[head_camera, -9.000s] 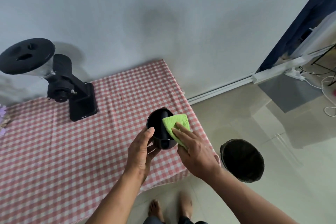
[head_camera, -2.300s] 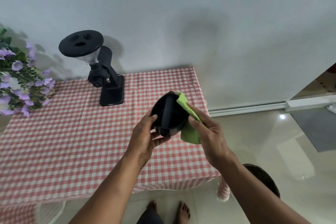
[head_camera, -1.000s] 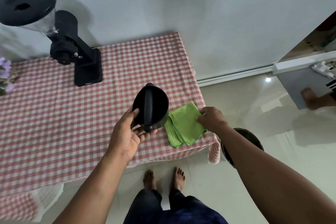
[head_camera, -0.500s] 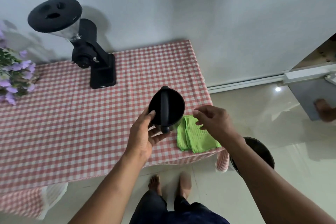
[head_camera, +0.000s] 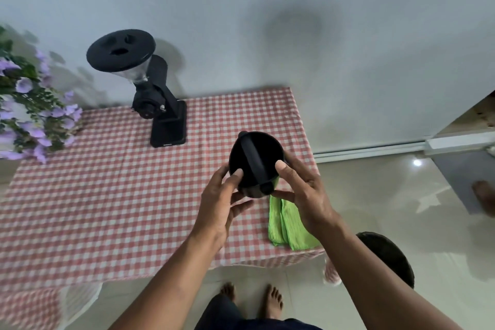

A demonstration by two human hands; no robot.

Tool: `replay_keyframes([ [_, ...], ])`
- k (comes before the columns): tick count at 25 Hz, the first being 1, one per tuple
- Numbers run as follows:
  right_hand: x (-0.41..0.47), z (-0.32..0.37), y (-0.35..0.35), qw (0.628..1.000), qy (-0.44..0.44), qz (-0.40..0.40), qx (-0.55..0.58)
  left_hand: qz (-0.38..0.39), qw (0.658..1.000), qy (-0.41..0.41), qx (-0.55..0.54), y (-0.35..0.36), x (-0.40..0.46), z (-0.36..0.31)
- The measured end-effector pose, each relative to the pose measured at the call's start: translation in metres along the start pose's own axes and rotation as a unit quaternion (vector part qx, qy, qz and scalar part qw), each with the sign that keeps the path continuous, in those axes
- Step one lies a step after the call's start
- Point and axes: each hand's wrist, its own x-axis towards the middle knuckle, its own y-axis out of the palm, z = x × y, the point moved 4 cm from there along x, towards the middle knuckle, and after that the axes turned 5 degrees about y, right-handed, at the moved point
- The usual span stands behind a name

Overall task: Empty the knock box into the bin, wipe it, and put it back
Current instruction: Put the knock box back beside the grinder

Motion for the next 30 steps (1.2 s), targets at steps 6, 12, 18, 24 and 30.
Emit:
replay_keyframes([
  [6, 0.017, 0.013, -0.003, 0.998, 0.033, -0.004, 0.045, 0.047, 0.992, 0.047, 0.104, -0.004, 0.010, -0.050],
  [12, 0.029, 0.021, 0.011, 0.998, 0.058, 0.010, 0.038, 0.037, 0.995, 0.024, 0.093, -0.013, 0.023, -0.080],
  [18, 0.037, 0.030, 0.029, 0.998, 0.052, -0.017, 0.039, 0.007, 0.996, 0.069, 0.064, -0.040, 0.027, -0.079],
  [24, 0.041, 0.020, 0.072, 1.000, -0.004, -0.018, 0.022, -0.041, 0.994, 0.099, 0.023, -0.092, 0.044, -0.089],
  [30, 0.060, 0.002, 0.143, 0.997, -0.016, -0.038, -0.061, -0.065, 0.994, 0.091, 0.001, -0.173, 0.065, -0.099],
])
